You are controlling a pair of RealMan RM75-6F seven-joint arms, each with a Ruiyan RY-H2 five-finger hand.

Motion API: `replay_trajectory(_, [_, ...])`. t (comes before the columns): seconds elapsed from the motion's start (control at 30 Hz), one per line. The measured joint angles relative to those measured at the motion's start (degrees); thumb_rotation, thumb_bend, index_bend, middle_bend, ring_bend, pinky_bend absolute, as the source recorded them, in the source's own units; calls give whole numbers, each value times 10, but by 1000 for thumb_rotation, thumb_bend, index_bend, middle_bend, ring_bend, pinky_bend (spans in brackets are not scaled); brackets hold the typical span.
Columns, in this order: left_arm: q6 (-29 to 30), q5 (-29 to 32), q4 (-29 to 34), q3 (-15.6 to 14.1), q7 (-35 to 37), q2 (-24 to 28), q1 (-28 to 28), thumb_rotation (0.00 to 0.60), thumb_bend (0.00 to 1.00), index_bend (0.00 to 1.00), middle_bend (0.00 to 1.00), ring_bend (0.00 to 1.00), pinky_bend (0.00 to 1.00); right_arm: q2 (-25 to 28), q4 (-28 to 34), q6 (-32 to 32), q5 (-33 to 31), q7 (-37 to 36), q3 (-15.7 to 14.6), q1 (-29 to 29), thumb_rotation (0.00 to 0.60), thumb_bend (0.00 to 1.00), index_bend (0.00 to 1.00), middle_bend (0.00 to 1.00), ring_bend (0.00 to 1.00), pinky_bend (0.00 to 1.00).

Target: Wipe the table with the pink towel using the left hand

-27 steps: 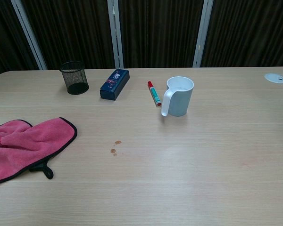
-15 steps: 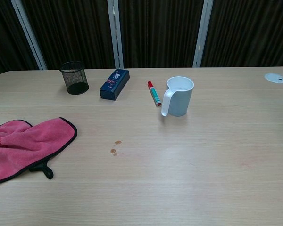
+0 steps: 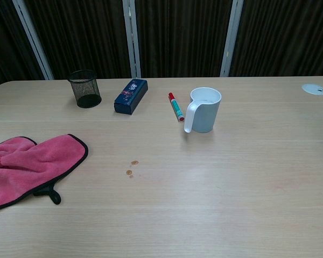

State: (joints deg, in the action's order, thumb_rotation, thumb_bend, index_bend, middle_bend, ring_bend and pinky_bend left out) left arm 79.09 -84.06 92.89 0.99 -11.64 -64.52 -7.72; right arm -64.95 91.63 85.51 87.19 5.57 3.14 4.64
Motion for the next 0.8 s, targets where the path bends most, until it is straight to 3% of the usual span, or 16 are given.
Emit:
replay_trajectory(0.1, [-19,2,-11,3,-7,-9,-13,600,0,72,12,21,121,1,1,1,-1,-1,1,-1,600,0,0,0,0,0])
replay_trajectory(0.23, [-62,8,-43,8,-20,-29,-39,600,23,197,105,97,204,0,1,-2,-2,0,0,0,600,0,0,0,0,0])
replay_trajectory(0.53, [-184,53,-144,23,-58,-115,-113,600,37,241,143,118,223,-2,-1,-5,-2,-1,0,0,600,0,0,0,0,0])
replay_trajectory(0.8, [-246,105,-204,35,-103,-173,-154,600,59,261,160,131,233,1,-3,-2,-8,-16,4,-1,600,0,0,0,0,0])
